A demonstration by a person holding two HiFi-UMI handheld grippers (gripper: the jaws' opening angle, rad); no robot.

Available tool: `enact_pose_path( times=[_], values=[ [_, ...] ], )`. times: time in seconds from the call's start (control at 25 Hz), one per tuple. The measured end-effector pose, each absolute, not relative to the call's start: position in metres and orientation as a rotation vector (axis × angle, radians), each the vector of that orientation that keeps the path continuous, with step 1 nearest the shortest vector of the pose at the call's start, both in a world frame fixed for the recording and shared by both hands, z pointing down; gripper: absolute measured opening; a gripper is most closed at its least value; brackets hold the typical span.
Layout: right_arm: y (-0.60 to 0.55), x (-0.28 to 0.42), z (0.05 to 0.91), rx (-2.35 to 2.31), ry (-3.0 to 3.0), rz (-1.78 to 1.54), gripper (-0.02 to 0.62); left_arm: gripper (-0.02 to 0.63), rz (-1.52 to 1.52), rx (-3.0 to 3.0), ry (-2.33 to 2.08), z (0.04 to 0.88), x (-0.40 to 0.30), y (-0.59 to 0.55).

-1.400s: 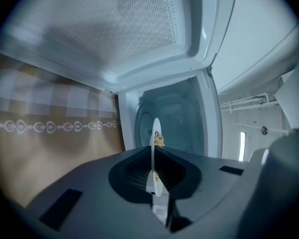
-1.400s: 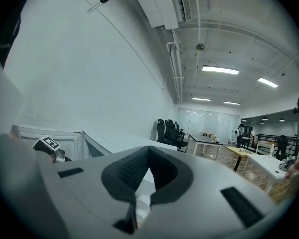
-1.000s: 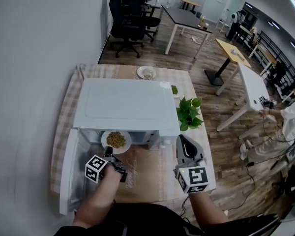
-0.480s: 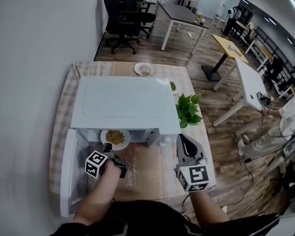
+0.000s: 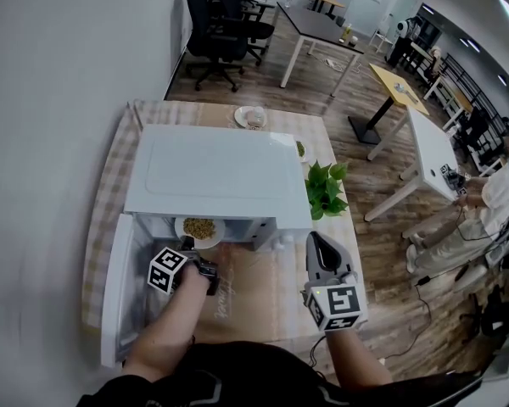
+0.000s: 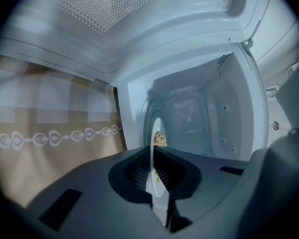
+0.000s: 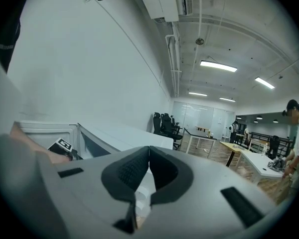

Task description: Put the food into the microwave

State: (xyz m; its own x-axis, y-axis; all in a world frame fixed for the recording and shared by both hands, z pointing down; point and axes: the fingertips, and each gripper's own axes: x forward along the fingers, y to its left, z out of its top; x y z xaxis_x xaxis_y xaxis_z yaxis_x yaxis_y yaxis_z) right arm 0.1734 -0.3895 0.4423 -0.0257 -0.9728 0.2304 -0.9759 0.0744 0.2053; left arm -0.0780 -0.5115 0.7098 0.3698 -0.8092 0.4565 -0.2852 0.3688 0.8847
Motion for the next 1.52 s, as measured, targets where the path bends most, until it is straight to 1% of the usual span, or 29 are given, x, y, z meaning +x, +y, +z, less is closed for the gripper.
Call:
enact_pose_path(
  times=[0.4,0.72,0.76,0.8,0.84,0.96,1.04,1.16,1.24,1.36,1.52],
  values=[
    [-0.385,0.172,0.448,1.942,-2.039,0.027,0.009,0.02,-0.426,1.243,-1.241,0.717,-0.075,-0.519],
    [-0.383,0.17,0.45,1.922,-2.045,0.03,0.009,0.026,-0.456,1.291,-1.245,0.715,-0.074,-0.521],
    [-0.382,0.17,0.451,1.92,-2.046,0.031,0.009,0.059,-0.462,1.308,-1.239,0.713,-0.075,-0.52],
    [-0.382,0.17,0.451,1.918,-2.048,0.031,0.009,0.12,-0.467,1.327,-1.233,0.712,-0.075,-0.518],
    [-0.382,0.17,0.451,1.916,-2.05,0.03,0.009,0.141,-0.466,1.348,-1.231,0.71,-0.076,-0.516],
    [-0.383,0.171,0.453,1.911,-2.054,0.033,0.009,0.146,-0.407,1.429,-1.282,0.707,-0.081,-0.502],
    [-0.384,0.171,0.456,1.904,-2.053,0.037,0.009,0.143,-0.348,1.493,-1.323,0.707,-0.084,-0.49],
    [-0.384,0.171,0.457,1.897,-2.057,0.036,0.009,0.067,-0.284,1.573,-1.341,0.705,-0.082,-0.479],
    [-0.384,0.17,0.456,1.892,-2.064,0.029,0.009,0.031,-0.227,1.668,-1.354,0.7,-0.078,-0.476],
    [-0.384,0.168,0.456,1.885,-2.076,0.028,0.009,0.009,-0.11,1.823,-1.357,0.694,-0.068,-0.474],
    [-0.383,0.17,0.457,1.889,-2.078,0.033,0.009,0.009,-0.028,1.91,-1.336,0.697,-0.057,-0.476]
  ],
)
